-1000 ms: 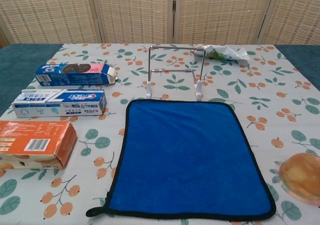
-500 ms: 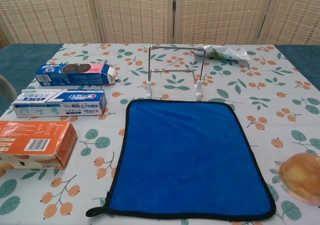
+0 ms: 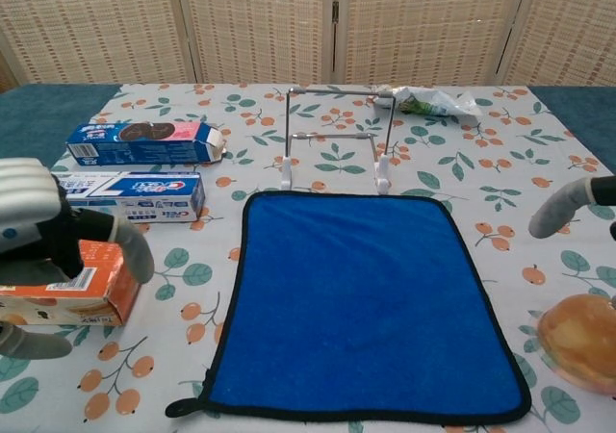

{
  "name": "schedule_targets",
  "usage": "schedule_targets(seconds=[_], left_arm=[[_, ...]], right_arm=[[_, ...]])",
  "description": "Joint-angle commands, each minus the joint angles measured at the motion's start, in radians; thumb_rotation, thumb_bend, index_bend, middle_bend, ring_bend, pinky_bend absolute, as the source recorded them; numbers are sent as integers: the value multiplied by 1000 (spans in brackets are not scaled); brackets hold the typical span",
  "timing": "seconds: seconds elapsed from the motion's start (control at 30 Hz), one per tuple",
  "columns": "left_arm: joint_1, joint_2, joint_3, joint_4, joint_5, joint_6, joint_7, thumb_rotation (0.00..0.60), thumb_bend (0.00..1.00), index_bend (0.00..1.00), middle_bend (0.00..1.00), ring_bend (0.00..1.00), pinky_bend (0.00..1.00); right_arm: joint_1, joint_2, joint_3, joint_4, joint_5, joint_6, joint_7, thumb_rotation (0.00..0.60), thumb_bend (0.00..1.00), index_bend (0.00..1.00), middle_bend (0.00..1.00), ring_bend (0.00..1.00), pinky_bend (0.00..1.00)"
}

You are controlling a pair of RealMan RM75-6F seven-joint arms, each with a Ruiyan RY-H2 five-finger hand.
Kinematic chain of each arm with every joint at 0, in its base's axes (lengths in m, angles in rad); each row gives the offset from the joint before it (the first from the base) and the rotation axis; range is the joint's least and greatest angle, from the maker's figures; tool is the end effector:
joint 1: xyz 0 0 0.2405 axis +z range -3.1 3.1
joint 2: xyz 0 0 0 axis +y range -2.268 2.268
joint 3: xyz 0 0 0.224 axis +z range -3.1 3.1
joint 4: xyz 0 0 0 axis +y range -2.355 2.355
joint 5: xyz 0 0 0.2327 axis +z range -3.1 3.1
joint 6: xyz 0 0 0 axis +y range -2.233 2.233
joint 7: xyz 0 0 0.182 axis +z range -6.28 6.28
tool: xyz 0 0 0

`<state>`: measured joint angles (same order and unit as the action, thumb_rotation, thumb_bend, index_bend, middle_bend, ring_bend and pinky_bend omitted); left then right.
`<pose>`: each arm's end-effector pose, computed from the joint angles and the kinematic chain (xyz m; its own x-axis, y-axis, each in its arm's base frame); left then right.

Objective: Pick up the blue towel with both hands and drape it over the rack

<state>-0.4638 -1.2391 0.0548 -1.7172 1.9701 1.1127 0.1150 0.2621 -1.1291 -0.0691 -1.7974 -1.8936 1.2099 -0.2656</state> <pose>-0.1277 0.2134 -0.0134 0.5672 0.1748 0.8048 0.5845 -0.7739 -0.2438 -0.1734 -0.1935 0.0251 0.5944 -0.1569 0.7887 -0.6938 -0.5960 0.4043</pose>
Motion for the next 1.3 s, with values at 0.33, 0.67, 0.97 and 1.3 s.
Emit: schedule_targets(seconds=[0.33,0.67,0.97,1.3], left_arm=[[-83,-144,-7,52,-66,-121,81,600,94,376,1000,943,1000],[-112,-234,-2,101,-123,-171,149,600,94,377,1000,943,1000],[-127,-258,4,136,-161,-176,184,600,94,381,1000,943,1000],[-135,-254,25,137,-192,-180,199,600,94,383,1000,943,1000]], right_arm=[[22,-38,-11,-2,28,-38,-49,600,258,308,856,793,944],[26,-39,-21,-1,39,-29,-50,600,258,308,858,795,948],[31,-41,-31,7,48,-26,-35,600,259,308,859,796,949],[35,-47,-41,13,50,-21,-25,600,260,307,858,796,950]])
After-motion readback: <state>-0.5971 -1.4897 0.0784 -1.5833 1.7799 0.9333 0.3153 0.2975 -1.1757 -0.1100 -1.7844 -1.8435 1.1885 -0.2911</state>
